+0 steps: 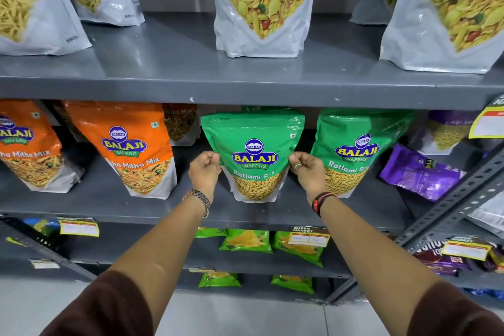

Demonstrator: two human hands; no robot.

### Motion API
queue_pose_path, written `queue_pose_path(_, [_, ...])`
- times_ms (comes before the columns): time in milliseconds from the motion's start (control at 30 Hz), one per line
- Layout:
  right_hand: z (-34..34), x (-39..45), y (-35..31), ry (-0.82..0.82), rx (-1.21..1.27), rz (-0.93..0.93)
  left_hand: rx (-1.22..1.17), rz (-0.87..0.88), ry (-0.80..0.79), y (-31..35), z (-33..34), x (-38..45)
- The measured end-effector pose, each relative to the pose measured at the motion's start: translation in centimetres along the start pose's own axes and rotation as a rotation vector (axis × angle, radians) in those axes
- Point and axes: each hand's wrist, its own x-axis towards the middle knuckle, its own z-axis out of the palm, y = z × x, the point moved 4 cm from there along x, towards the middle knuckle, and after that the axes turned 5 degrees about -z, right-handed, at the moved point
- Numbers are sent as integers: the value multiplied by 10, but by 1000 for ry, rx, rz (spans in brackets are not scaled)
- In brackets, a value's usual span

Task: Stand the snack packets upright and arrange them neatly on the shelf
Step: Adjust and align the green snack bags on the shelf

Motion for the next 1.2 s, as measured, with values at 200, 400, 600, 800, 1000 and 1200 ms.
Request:
queue_pose_path(200, [-1,-8,3,-9,56,13,-59,21,-89,0,3,-10])
queue_pose_path(400, [10,-31,21,-55,32,211,35,-220,-284,-33,3,-35])
queue_pose_path(600, [29,-46,39,-113,148,409,83,-339,-438,-54,14,-47])
queue_pose_path(800, [28,-41,42,-107,194,439,28,-365,-440,-51,14,-49])
queue_pose_path(1000, [20,-43,47,-137,214,442,40,-361,-448,-49,15,-52])
queue_pose_path(1200, [-23,-47,65,-2,72,357,36,-438,-268,-69,23,-64])
